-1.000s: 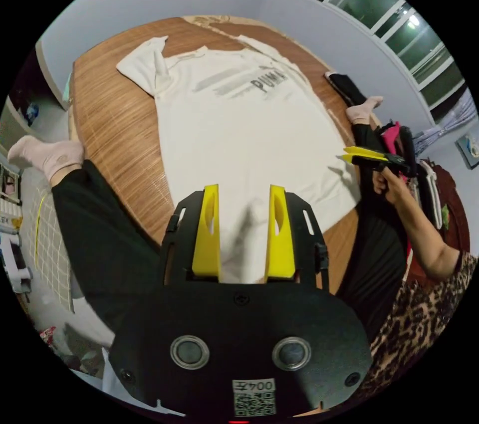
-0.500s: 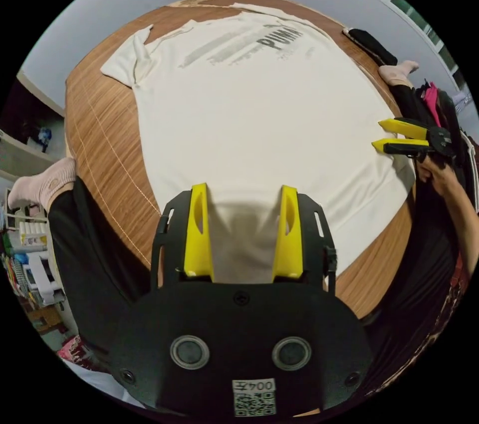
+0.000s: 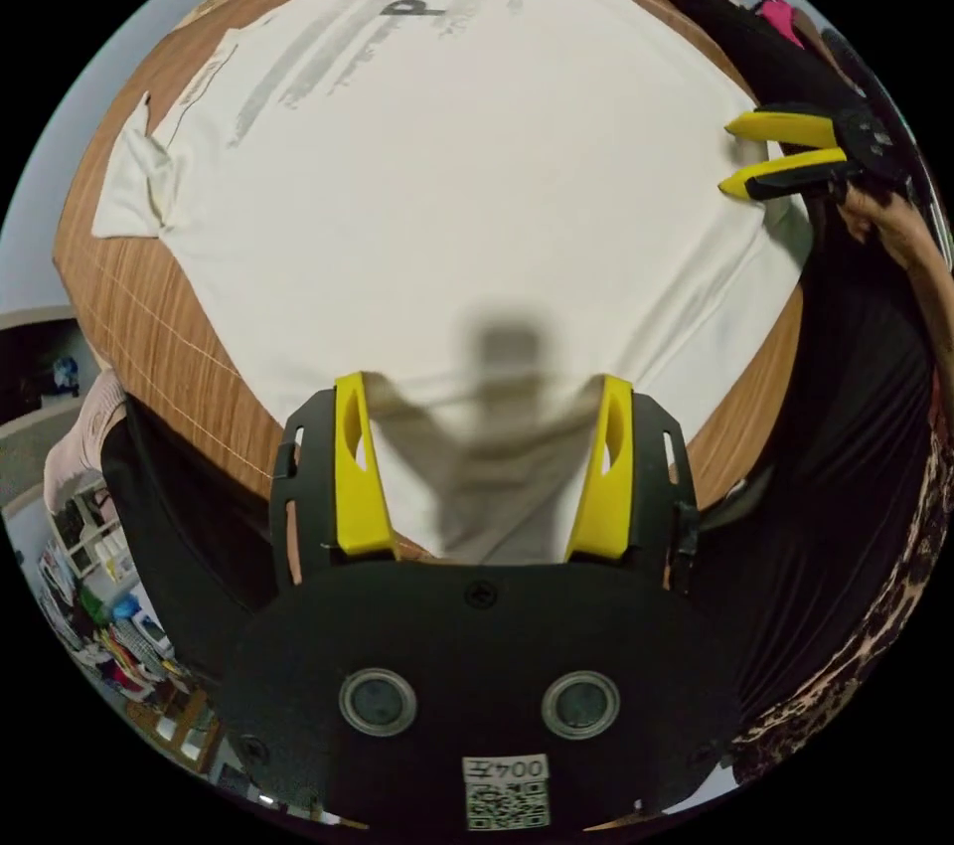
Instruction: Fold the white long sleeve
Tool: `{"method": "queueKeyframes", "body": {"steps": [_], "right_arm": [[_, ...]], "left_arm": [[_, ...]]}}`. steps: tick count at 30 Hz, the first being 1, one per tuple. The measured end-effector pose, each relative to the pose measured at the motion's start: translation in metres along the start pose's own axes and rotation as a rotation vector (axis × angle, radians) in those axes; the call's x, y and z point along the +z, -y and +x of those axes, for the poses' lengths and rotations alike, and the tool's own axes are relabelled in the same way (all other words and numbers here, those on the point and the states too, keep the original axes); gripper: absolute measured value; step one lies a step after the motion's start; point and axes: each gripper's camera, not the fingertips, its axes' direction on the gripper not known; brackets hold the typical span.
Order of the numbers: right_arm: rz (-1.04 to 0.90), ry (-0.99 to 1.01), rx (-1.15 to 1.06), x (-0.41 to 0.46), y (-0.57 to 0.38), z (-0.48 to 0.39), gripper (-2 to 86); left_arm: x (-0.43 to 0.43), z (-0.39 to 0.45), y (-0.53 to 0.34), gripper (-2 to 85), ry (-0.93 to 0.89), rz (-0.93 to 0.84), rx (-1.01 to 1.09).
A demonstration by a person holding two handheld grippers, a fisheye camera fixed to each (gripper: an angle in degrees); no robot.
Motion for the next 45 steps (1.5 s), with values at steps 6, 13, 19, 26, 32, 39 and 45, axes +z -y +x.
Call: {"method": "queueKeyframes", "body": {"steps": [6,13,19,26,32,39,45], "right_arm": [[0.051,0.171,0.094,-0.012,-0.012,0.023,20.7],[0.293,0.277,0.146,-0.036,-0.01,0.052,16.8],[0.311,0.139,0.04,-0.048,0.033,0.055,15.3],[0.234,0.021,0.057,-0.009,0.066,0.087,14.0],[0.219,0.137,0.066,0.001,0.057,0.115,13.7],[0.417,0.451,0.062,-0.026,0.038,0.177,11.9],[0.651,0.63,0.089,0.011,0.019,0.23,10.1]], "left_arm": [[-0.026,-0.048,-0.016,27.4,-0.268,0.182,-0.151],[-0.061,-0.108,-0.027,23.0,-0.236,0.445,-0.365],[-0.049,-0.154,0.014,21.5,-0.042,0.365,-0.387],[-0.012,-0.194,0.02,20.8,-0.04,0.215,-0.379],[-0.041,-0.228,-0.006,18.7,-0.071,0.349,-0.444],[-0.094,-0.335,-0.009,14.3,-0.106,0.542,-0.657],[-0.115,-0.41,0.055,12.5,0.046,0.591,-0.721]]}}
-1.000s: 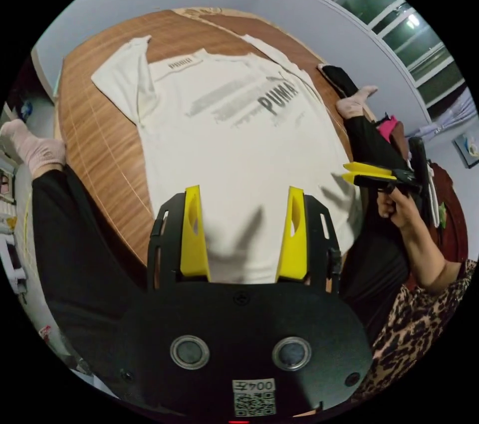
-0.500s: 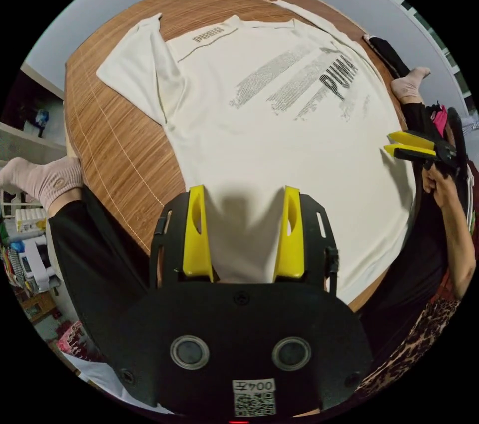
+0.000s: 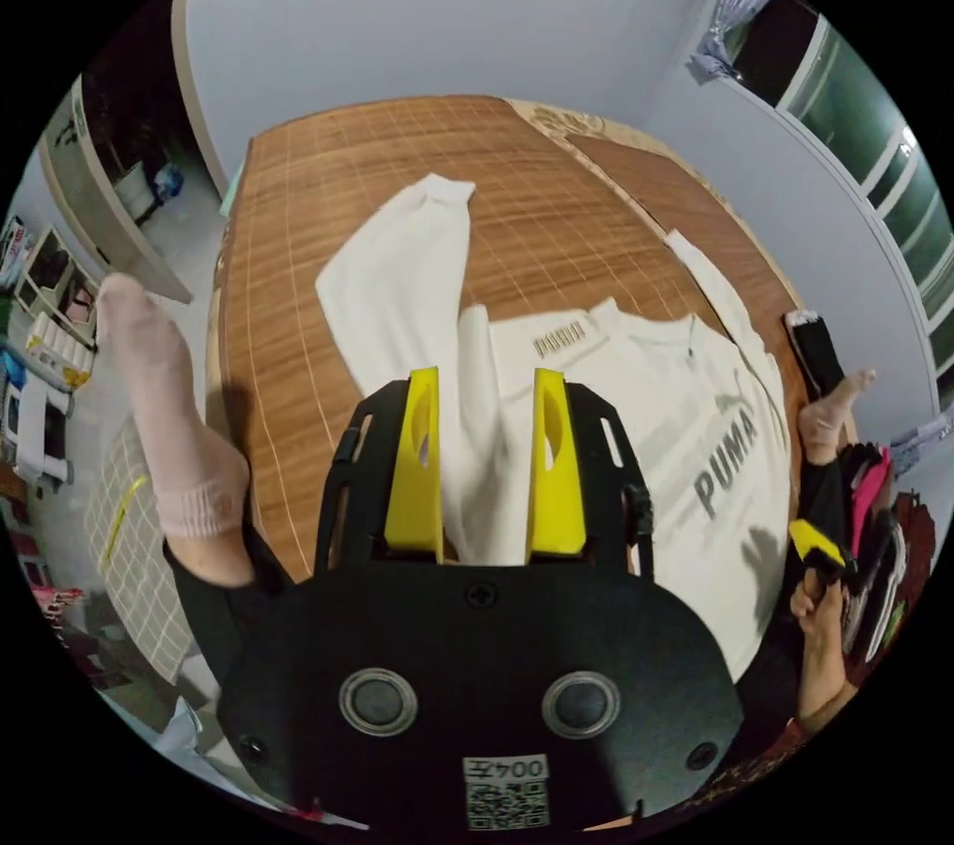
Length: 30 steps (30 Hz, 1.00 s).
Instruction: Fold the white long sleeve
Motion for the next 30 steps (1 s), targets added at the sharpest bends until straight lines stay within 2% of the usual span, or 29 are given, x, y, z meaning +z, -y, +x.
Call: {"method": "queueKeyframes", "body": {"steps": [2,4,10,12,14,18,24,26,27,28,30], "right_arm": [[0.026,0.07,0.054,0.002,-0.002,0.02,10.9],[0.019,0.13,0.067,0.004,0.005,0.034,11.7],[0.001,0.14,0.014,0.003,0.009,0.043,13.3],[-0.003,0.153,0.029,0.002,0.008,0.05,13.6],[0.0,0.167,0.043,0.001,0.007,0.057,13.9],[-0.013,0.187,0.062,0.004,0.006,0.069,14.5],[-0.032,0.166,0.045,0.011,0.006,0.073,15.0],[-0.032,0.162,0.051,0.011,0.006,0.076,15.1],[-0.028,0.165,0.057,0.01,0.006,0.078,15.2],[-0.027,0.173,0.063,0.009,0.006,0.08,15.2],[-0.027,0.183,0.067,0.008,0.006,0.082,15.3]], "left_arm": [[0.017,-0.002,0.024,12.2,0.043,0.015,0.007],[0.048,-0.006,0.05,12.2,0.078,-0.042,0.024],[0.102,-0.022,0.071,12.1,0.107,-0.129,0.036],[0.106,-0.028,0.069,9.8,0.124,-0.115,0.045],[0.103,-0.039,0.066,3.9,0.127,-0.102,0.005],[0.082,-0.065,0.076,1.7,0.032,-0.141,-0.036],[-0.026,-0.103,0.079,1.0,-0.001,0.023,-0.024],[-0.076,-0.128,0.063,1.1,-0.064,0.152,-0.073],[-0.114,-0.149,0.041,1.2,-0.122,0.287,-0.124],[-0.146,-0.176,0.011,1.3,-0.183,0.43,-0.204],[-0.171,-0.225,-0.043,1.5,-0.258,0.565,-0.39]]}}
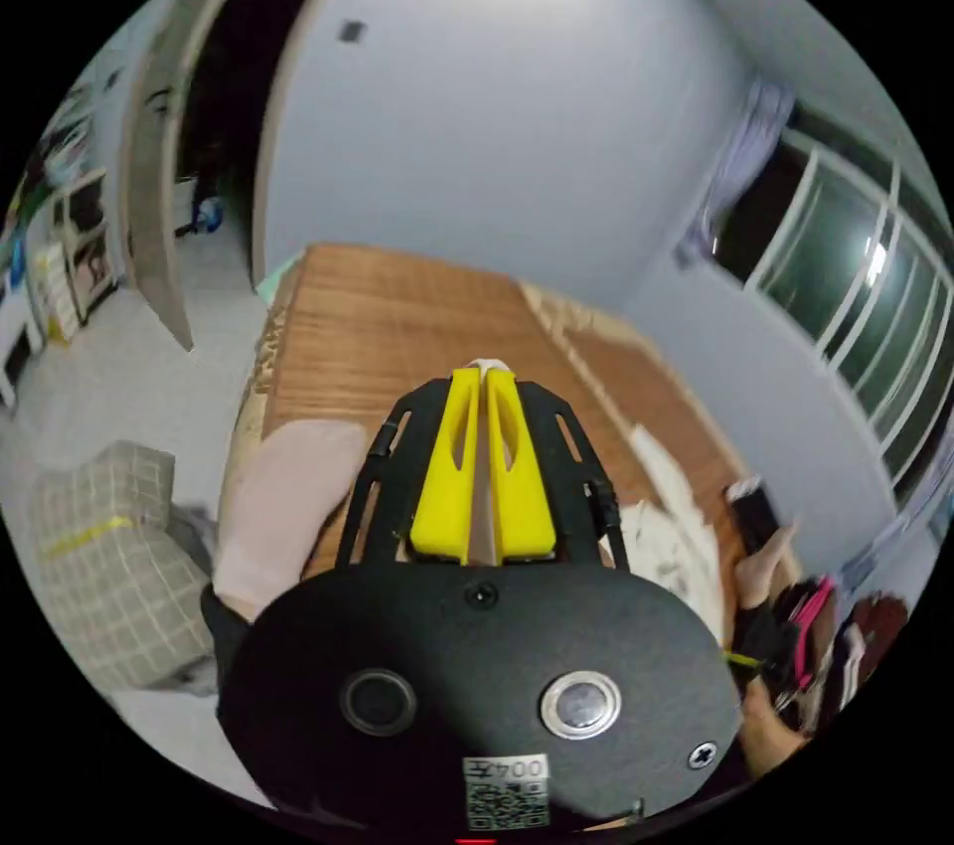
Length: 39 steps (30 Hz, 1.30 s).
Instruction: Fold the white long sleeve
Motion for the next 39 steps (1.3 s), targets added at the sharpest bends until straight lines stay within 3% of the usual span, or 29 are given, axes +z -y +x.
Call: {"method": "queueKeyframes", "body": {"steps": [2,4,6,8,11,14,16,19,24,29,32,36,39], "right_arm": [[-0.014,0.003,0.0,0.001,0.001,0.001,15.3],[-0.036,0.014,-0.004,0.005,0.003,0.002,15.3],[-0.049,0.017,-0.008,0.007,0.004,0.003,15.3],[-0.053,0.013,-0.006,0.008,0.005,0.004,15.3],[-0.043,0.021,0.006,0.008,0.007,0.008,15.2],[-0.049,0.023,0.007,0.011,0.011,0.01,15.0],[-0.062,0.012,-0.004,0.014,0.014,0.008,14.8],[-0.071,0.009,-0.007,0.016,0.016,0.009,14.5],[-0.064,0.027,0.005,0.014,0.022,0.012,13.9],[-0.066,0.031,0.004,0.014,0.027,0.009,13.0],[-0.078,0.026,-0.005,0.017,0.032,0.005,12.3],[-0.085,0.018,-0.012,0.019,0.035,-0.001,11.0],[-0.062,0.009,-0.003,0.015,0.037,-0.003,9.9]], "left_arm": [[-0.032,-0.068,-0.02,1.9,0.023,0.016,-0.204],[-0.056,-0.166,-0.058,2.4,0.061,-0.094,-0.517],[-0.087,-0.21,-0.085,2.8,0.028,-0.058,-0.645],[-0.119,-0.211,-0.089,3.2,0.121,0.016,-0.578],[-0.113,-0.156,-0.07,4.0,0.18,-0.083,-0.237],[-0.054,-0.054,-0.071,7.5,0.21,-0.292,0.239],[-0.002,0.019,-0.097,11.2,0.321,-0.434,0.59],[0.058,0.071,-0.148,13.0,0.497,-0.595,0.942],[0.108,0.081,-0.195,8.1,0.781,-0.661,1.154],[0.055,0.119,-0.15,2.8,0.692,-0.397,1.043],[0.015,0.099,-0.082,3.1,0.604,-0.28,0.838],[-0.023,-0.043,0.004,6.0,0.673,-0.309,0.222],[-0.071,-0.105,-0.009,7.8,0.5,-0.166,-0.109]]}}
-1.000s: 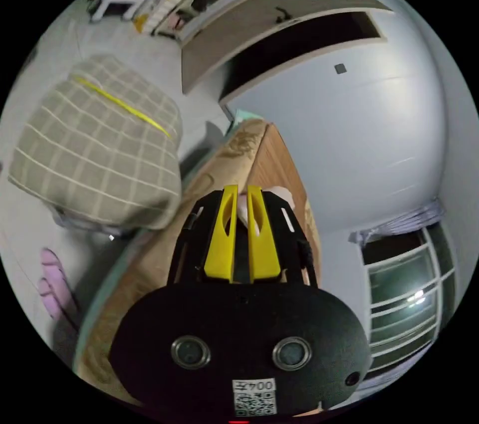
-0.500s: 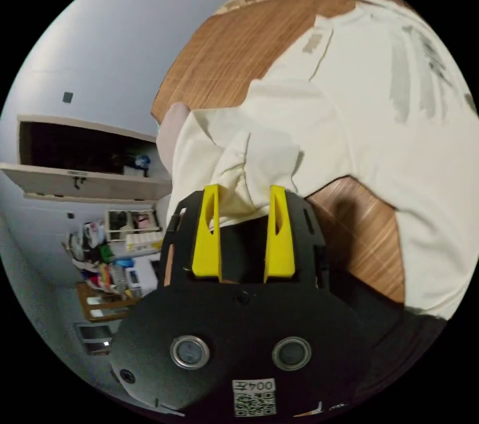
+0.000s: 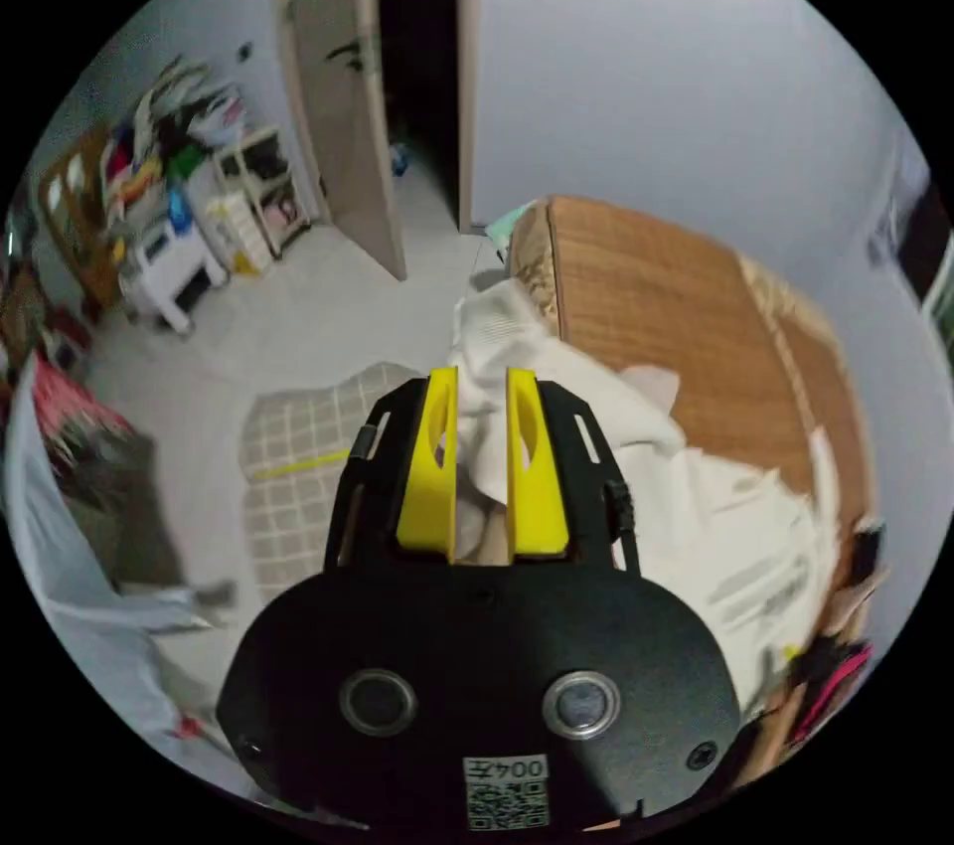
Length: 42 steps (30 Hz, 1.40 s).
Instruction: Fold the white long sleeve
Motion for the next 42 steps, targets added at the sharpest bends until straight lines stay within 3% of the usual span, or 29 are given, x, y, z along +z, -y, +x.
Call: {"method": "queueKeyframes", "body": {"steps": [3,9,12,17,23,30,34,42], "right_arm": [[0.019,0.0,0.01,-0.003,0.003,-0.003,8.6],[0.06,-0.101,-0.027,-0.006,0.005,-0.02,5.2],[0.095,-0.147,-0.038,-0.011,0.006,-0.026,4.1],[0.096,-0.164,-0.046,-0.014,0.012,-0.034,4.0],[0.117,-0.247,-0.056,-0.015,0.026,-0.052,3.7],[0.17,-0.537,-0.149,-0.026,0.13,-0.068,5.2],[0.082,-0.661,-0.092,-0.007,0.218,-0.04,6.6],[-0.08,-0.806,-0.05,0.031,0.286,-0.005,5.8]], "left_arm": [[0.007,0.015,-0.044,8.4,-0.126,0.005,0.028],[0.079,0.164,-0.206,7.7,-0.462,-0.291,0.372],[0.119,0.229,-0.28,6.3,-0.425,-0.364,0.522],[0.159,0.275,-0.343,3.6,-0.336,-0.329,0.751],[0.176,0.269,-0.358,2.0,-0.335,-0.329,0.729],[0.197,0.253,-0.364,1.0,-0.412,-0.364,0.665],[0.2,0.257,-0.374,1.0,-0.383,-0.344,0.689],[0.212,0.255,-0.383,1.1,-0.394,-0.343,0.684]]}}
